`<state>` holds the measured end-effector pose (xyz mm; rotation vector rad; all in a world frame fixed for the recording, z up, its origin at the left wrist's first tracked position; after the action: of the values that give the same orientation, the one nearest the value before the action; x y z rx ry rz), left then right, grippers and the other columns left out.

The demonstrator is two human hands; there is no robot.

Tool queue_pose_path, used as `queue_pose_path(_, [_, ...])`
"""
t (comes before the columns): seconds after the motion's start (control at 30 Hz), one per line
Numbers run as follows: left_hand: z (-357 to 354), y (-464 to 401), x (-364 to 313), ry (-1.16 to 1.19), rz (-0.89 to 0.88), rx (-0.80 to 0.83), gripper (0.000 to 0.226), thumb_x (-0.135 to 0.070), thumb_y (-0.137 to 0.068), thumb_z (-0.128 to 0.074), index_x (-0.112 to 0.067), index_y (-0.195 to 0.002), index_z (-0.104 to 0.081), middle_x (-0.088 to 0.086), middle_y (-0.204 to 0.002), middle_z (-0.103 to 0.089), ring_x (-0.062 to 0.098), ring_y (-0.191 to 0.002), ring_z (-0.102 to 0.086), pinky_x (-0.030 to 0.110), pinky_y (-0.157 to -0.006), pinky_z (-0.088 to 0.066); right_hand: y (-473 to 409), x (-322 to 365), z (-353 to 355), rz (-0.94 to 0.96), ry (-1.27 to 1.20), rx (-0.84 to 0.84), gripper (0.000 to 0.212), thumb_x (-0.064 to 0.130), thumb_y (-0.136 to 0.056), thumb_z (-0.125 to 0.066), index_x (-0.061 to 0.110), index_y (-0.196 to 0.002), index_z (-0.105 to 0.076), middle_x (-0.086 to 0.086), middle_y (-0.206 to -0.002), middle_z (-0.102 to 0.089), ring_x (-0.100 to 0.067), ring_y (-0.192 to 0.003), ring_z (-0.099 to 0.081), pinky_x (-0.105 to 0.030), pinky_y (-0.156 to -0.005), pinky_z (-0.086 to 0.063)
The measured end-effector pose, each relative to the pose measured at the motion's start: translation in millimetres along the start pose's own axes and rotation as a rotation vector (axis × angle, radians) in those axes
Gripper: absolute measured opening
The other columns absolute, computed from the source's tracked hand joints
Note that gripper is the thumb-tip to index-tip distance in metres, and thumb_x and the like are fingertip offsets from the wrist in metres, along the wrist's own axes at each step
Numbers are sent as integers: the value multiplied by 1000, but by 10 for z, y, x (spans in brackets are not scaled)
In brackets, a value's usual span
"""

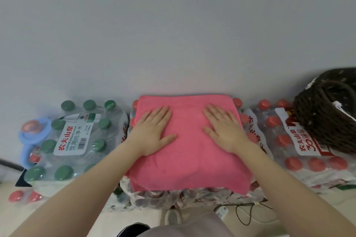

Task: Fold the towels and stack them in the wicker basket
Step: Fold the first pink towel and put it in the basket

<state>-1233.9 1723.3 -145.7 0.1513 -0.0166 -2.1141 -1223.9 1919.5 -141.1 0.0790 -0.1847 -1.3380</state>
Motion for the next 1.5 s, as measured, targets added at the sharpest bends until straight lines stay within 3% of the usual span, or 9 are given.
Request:
queue_pose_path(0.13, [115, 223, 166, 218, 81, -179, 96, -74, -77, -8, -8, -140, -36, 13, -149, -32, 28, -139, -30, 37, -115, -15, 331, -398, -25, -248, -54, -47, 81, 61, -80, 0, 19, -149, -4, -1, -158, -1, -17, -146, -2, -37, -117, 1])
queue_pose_path(0.37, [192, 855, 299, 676, 355, -269, 68, -47, -87, -33, -7, -141, -30, 10, -148, -33, 21, -138, -27, 25, -108, -17, 953, -407, 190, -420, -632, -576, 33, 14, -95, -45, 3, -126, -50, -14, -130, -50, -27, -118, -48, -29, -93, -35])
queue_pose_path(0.5, [176, 1366, 291, 683, 583, -535, 31, -22, -90, -56, -5, -115, -51, 9, -105, -55, 25, -99, -52, 35, -87, -43, 1358, -385, 151, -607, -669, -695, 22, 6, -93, -44, 1, -110, -57, -14, -114, -54, -17, -95, -48, -26, -81, -35])
queue_pose_path(0.7, [-283, 1755, 65, 1267, 867, -566, 19, -31, -90, -56, -19, -77, -50, -3, -74, -52, 14, -68, -47, 29, -66, -40, 1745, -205, -180, -798, -885, -695, 13, 13, -96, -43, 10, -108, -47, -5, -103, -52, -15, -84, -51, -30, -74, -42])
queue_pose_path(0.87, [-499, 1850, -89, 1436, 990, -476, 19, -28, -93, -51, -10, -91, -55, -2, -82, -58, 18, -86, -54, 35, -83, -44, 1762, -67, -743, -1098, -1736, -451, 26, 36, -95, -46, 16, -109, -54, -2, -111, -63, -18, -97, -57, -32, -80, -44])
queue_pose_path(1.0, [-527, 1827, -239, 1531, 1008, -351, 11, -25, -93, -53, -15, -90, -57, -5, -84, -58, 14, -86, -52, 34, -85, -43, 1738, 93, -788, -990, -1796, -349, 41, 21, -93, -53, 11, -132, -44, -3, -116, -59, -19, -106, -57, -35, -102, -42])
queue_pose_path(1.1, [-590, 1761, -420, 1669, 1024, -223, 15, -26, -91, -56, -18, -103, -56, -6, -84, -57, 11, -73, -48, 29, -70, -42, 1775, 124, -785, -968, -1821, -321, 37, 13, -92, -56, 6, -127, -48, -2, -97, -61, -17, -90, -61, -32, -93, -47])
queue_pose_path(1.23, [-561, 1685, -540, 1878, 995, -285, 28, -23, -92, -53, -18, -119, -50, -3, -100, -60, 13, -88, -56, 31, -83, -41, 1919, 11, -709, -945, -1825, -386, 25, 12, -93, -54, 5, -117, -53, -3, -86, -59, -14, -75, -58, -27, -74, -51])
queue_pose_path(1.5, [-486, 1819, -484, 2028, 900, -394, 4, -15, -90, -57, -15, -92, -53, 2, -88, -60, 14, -73, -57, 23, -63, -52, 2056, -58, -175, -380, -1158, -376, 38, 5, -87, -60, 24, -114, -42, 0, -90, -65, -12, -74, -62, -23, -70, -51])
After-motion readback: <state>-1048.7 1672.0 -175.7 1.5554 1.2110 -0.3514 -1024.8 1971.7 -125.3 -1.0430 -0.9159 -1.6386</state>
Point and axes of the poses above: each hand's wrist, its own y-axis away from the middle knuckle, its own z-axis out of the back of the hand, x = y × z, the point moved 7 cm from there along -y, towards the middle knuckle
